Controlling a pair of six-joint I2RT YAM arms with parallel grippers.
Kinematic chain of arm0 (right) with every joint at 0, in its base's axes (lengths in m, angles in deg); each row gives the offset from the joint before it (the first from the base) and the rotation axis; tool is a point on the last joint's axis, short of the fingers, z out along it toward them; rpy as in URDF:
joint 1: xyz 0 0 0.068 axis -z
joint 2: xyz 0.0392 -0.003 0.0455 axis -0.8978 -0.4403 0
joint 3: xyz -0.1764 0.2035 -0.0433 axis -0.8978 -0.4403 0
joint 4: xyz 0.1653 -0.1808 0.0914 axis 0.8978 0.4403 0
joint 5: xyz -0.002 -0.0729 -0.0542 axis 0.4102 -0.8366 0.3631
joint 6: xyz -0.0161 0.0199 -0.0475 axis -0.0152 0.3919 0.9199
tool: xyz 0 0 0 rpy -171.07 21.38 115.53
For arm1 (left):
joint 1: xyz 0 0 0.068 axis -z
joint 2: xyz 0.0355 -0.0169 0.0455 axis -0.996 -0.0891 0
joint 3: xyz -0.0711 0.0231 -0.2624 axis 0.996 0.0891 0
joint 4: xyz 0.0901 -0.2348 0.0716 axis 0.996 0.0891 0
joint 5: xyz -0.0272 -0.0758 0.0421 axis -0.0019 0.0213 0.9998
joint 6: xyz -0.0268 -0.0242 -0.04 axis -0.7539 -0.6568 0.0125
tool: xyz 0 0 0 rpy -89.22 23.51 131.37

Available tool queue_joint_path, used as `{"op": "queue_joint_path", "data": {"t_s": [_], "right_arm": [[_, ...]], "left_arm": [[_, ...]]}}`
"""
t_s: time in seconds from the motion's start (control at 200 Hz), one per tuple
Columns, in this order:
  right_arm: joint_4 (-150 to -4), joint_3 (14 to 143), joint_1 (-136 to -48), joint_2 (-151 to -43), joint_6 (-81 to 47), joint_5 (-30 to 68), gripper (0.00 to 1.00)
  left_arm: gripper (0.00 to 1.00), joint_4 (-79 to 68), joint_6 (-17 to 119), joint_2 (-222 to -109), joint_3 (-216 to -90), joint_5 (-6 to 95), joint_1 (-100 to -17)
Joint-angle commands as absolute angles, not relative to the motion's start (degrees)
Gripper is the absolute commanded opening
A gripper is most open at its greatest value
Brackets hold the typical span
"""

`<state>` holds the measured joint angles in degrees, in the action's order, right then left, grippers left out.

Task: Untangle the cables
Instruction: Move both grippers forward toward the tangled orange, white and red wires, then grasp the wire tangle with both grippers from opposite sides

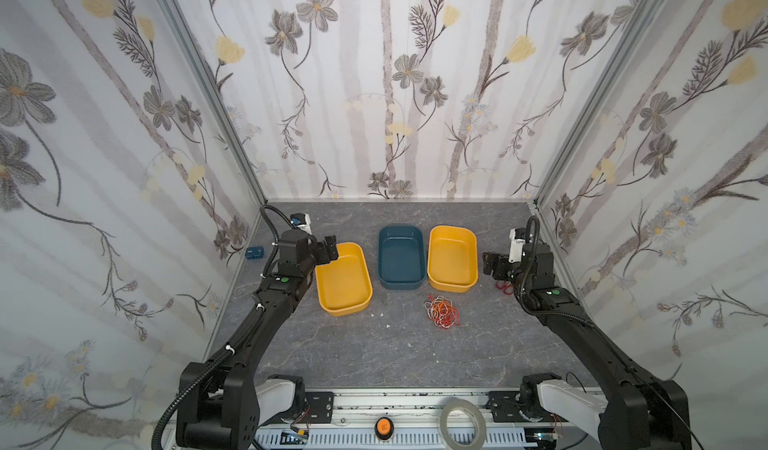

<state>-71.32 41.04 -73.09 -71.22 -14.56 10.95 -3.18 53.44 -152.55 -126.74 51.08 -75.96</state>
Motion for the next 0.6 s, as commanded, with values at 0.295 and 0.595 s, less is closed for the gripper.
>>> {"op": "queue_joint_path", "data": {"t_s": [0.295,0.595], "right_arm": [[-60.89,34.92,-86.72,-64.74,-35.49,20.72,0.88],[-67.25,30.19,-91.38,-71.57,-36.46,21.07,0.76]], "left_arm": [[0.88,3.95,41.98,-151.77,-126.87,40.91,-61.76],[0.88,-4.47,34.85,-150.03,-118.27,39.47,-51.51]]}}
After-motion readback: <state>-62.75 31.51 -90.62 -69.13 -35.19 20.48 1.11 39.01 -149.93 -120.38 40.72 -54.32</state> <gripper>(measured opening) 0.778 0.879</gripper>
